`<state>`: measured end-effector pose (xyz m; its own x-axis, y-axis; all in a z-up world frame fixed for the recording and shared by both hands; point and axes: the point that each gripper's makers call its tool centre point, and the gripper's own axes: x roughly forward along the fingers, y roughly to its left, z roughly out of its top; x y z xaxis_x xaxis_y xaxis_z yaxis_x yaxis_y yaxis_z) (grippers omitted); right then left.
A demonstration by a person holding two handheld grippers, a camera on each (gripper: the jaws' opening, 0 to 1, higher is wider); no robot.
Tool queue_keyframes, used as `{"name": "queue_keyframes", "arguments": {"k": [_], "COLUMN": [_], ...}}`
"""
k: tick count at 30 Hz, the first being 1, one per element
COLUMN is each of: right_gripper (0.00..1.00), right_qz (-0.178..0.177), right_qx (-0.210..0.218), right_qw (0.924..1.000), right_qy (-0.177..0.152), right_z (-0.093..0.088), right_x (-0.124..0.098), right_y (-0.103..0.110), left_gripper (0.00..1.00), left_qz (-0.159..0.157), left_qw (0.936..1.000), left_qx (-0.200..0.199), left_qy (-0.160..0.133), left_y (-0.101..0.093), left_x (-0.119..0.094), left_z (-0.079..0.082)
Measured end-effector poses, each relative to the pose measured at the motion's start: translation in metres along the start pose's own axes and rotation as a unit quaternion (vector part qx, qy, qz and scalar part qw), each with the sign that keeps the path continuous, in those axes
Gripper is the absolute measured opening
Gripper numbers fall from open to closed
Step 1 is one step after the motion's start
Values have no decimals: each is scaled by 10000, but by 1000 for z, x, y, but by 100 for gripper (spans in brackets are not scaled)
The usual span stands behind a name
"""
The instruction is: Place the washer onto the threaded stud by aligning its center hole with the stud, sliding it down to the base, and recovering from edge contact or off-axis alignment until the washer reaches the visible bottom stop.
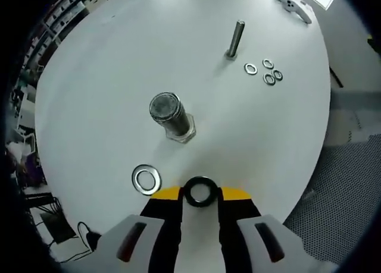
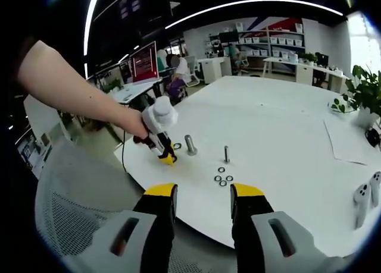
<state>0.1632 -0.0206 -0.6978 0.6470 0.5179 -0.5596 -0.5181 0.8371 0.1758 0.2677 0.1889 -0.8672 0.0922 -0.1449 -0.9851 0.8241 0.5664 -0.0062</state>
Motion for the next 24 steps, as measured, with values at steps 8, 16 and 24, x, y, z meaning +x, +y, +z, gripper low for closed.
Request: {"name": "queue_keyframes", "arguments": {"k": [8,16,24], "right_gripper": [38,38,38], "right_qz": [7,9,14], "right_qx": [2,11,4], "right_qw": [10000,10000,10000], "right_qy": [8,5,10], "right_z": [0,0,0], "right_x": [0,0,0], "right_y": [0,0,0], "left_gripper": [19,18,18], "left_qz": [-1,51,-47], "left_qw": [9998,9997,9992], "left_qx": [-128,-186,-312], "left_qy": [-127,-152,-232], "left_y": [-1,-2,-5], "left_x": [-1,-2,-9], "left_z": [2,1,5]}}
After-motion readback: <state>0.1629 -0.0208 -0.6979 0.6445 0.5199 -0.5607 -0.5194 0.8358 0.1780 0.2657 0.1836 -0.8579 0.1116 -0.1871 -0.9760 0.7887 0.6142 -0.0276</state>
